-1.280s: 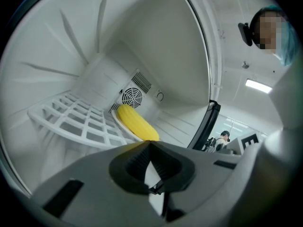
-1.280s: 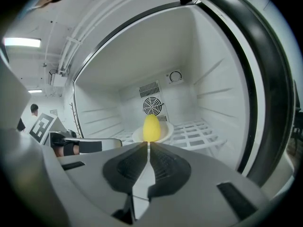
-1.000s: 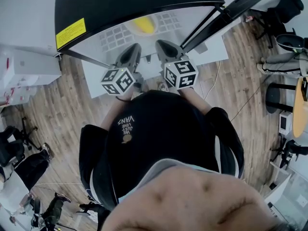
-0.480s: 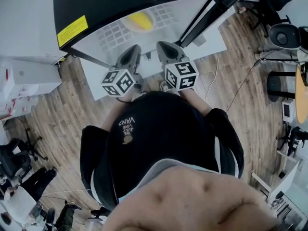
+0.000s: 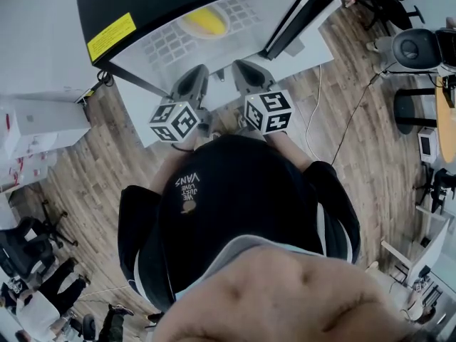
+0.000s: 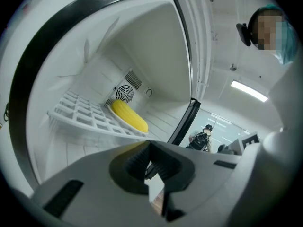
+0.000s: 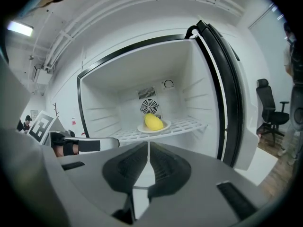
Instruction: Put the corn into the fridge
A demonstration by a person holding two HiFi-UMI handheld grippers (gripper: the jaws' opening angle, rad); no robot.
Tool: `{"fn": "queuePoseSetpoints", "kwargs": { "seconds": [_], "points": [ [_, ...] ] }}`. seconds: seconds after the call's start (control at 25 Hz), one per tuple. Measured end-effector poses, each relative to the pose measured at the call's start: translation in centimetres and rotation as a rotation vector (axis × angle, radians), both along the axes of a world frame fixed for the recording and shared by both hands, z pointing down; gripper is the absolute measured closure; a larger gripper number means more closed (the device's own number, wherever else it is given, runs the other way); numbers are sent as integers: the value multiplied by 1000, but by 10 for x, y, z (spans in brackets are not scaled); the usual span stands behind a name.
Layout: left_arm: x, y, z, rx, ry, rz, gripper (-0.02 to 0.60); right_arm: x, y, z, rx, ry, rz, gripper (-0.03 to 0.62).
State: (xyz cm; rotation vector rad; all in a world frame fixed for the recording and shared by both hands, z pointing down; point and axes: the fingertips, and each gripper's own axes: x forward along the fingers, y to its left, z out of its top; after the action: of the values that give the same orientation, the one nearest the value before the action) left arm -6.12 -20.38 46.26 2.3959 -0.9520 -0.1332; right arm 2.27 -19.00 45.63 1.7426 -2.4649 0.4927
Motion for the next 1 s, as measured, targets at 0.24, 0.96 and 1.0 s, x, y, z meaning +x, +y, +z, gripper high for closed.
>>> {"fn": "queuePoseSetpoints", "kwargs": {
  "seconds": [0.24, 0.96, 1.0],
  "points": [
    [-2, 13, 3, 8, -9, 37, 565, -2, 14, 4, 2, -3, 35, 569],
    [8, 48, -4, 15, -12, -8, 565, 11, 45, -3, 9, 0, -15, 569],
    [8, 50, -4, 14, -12, -17, 565, 11, 46, -4, 12, 0, -23, 569]
  ]
}}
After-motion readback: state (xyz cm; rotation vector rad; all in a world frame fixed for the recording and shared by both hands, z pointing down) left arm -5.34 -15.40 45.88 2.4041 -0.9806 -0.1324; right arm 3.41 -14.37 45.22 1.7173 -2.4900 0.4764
